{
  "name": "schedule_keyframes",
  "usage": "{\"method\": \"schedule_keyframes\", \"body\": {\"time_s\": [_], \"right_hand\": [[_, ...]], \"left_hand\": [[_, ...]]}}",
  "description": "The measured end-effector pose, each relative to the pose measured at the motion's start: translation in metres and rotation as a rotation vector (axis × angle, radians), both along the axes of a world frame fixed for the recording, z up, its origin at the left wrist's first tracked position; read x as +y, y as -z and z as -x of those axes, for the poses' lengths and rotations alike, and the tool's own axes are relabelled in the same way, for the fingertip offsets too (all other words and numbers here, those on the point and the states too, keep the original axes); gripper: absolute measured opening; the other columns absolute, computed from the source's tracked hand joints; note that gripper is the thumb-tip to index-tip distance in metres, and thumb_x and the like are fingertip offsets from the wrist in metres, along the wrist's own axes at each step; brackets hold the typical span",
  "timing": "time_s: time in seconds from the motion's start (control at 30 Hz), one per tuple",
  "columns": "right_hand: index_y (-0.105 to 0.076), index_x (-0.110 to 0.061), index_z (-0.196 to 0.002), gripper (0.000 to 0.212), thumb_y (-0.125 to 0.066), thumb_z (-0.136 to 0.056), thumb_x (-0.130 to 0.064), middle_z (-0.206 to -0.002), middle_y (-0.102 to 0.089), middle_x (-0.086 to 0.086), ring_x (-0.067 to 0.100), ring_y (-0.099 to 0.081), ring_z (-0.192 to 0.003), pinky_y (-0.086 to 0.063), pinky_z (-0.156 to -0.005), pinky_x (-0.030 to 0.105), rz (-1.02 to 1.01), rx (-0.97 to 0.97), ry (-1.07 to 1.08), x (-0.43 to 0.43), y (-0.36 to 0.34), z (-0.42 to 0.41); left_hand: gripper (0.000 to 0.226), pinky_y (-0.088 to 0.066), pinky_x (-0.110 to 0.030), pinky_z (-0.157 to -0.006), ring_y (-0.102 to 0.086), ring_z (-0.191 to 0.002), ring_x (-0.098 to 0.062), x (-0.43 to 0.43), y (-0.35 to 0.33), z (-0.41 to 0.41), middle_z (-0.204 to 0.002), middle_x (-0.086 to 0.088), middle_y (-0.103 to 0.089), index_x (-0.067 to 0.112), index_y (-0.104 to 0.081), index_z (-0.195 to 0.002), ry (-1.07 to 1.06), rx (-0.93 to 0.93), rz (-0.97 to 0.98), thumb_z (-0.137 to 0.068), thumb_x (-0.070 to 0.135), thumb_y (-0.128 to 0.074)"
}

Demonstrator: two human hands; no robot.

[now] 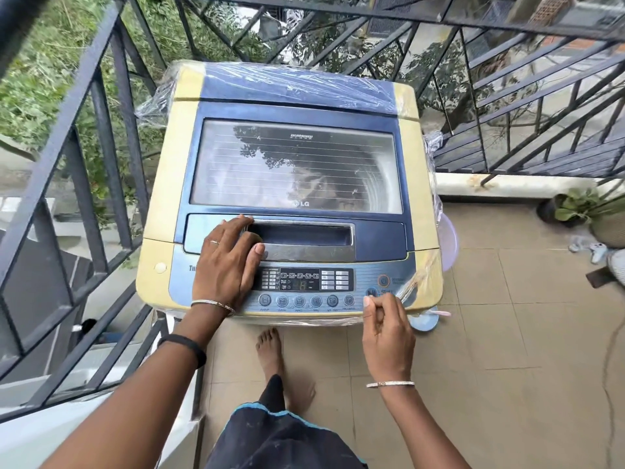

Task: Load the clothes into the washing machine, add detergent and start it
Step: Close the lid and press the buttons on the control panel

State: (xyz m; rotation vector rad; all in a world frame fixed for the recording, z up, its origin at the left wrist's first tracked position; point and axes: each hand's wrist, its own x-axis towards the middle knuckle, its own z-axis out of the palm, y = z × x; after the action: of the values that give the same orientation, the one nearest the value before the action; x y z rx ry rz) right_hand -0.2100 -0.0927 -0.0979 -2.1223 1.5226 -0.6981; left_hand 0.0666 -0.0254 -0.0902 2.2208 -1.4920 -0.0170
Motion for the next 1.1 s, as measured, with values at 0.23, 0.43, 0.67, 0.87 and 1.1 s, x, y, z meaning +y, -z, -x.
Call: {"method": "schedule_keyframes", "body": {"time_s": [0.23,0.43,0.67,0.87,1.1], "right_hand": [[-0.053,-0.018,-0.073,0.022,-0.053,-0.093,-0.029,-0.066,-0.053,-0.007,0.012,-0.046,-0.063,-0.033,-0.060,0.028,-0.086,-0.101,0.084,-0.011,-0.013,-0.020],[-0.059,-0.016,-0.072,0.024,-0.056,-0.095,-0.021,-0.066,-0.054,-0.004,0.015,-0.048,-0.065,-0.037,-0.061,0.030,-0.066,-0.178,-0.001,-0.027,-0.031,-0.055],[-0.074,-0.019,-0.097,0.023,-0.051,-0.099,-0.022,-0.092,-0.072,-0.004,0.006,-0.066,-0.084,-0.052,-0.076,0.030,-0.305,-0.406,-0.155,-0.048,-0.038,-0.084],[-0.073,-0.017,-0.110,0.029,-0.048,-0.097,-0.026,-0.105,-0.071,0.013,0.041,-0.061,-0.097,-0.047,-0.089,0.061,-0.541,-0.601,-0.299,-0.054,-0.032,-0.097],[-0.070,-0.008,-0.114,0.032,-0.043,-0.097,-0.015,-0.118,-0.070,0.007,0.027,-0.061,-0.117,-0.041,-0.103,0.059,-0.645,-0.635,-0.399,-0.063,-0.034,-0.087]], "left_hand": [[0.037,-0.034,-0.038,-0.110,-0.047,-0.131,-0.021,0.000,-0.002,0.004,-0.130,-0.006,-0.058,0.010,-0.066,-0.104,0.028,0.273,0.194,-0.100,0.026,-0.033],[0.048,-0.030,-0.042,-0.115,-0.053,-0.128,-0.015,0.005,0.001,0.031,-0.119,-0.004,-0.067,0.009,-0.072,-0.102,-0.012,0.535,0.315,-0.100,0.025,-0.027],[0.051,-0.044,-0.033,-0.105,-0.064,-0.107,-0.001,-0.010,-0.018,0.033,-0.101,0.001,-0.075,0.012,-0.074,-0.102,-0.019,0.793,0.301,-0.100,0.034,-0.028],[0.052,-0.051,-0.029,-0.086,-0.069,-0.103,-0.018,-0.035,-0.029,0.041,-0.103,-0.010,-0.075,0.003,-0.073,-0.104,0.023,1.149,0.247,-0.102,0.028,-0.028],[0.057,-0.048,-0.015,-0.082,-0.068,-0.107,-0.021,-0.038,-0.025,0.024,-0.108,-0.020,-0.072,-0.008,-0.068,-0.107,0.115,1.345,0.189,-0.101,0.027,-0.023]]}}
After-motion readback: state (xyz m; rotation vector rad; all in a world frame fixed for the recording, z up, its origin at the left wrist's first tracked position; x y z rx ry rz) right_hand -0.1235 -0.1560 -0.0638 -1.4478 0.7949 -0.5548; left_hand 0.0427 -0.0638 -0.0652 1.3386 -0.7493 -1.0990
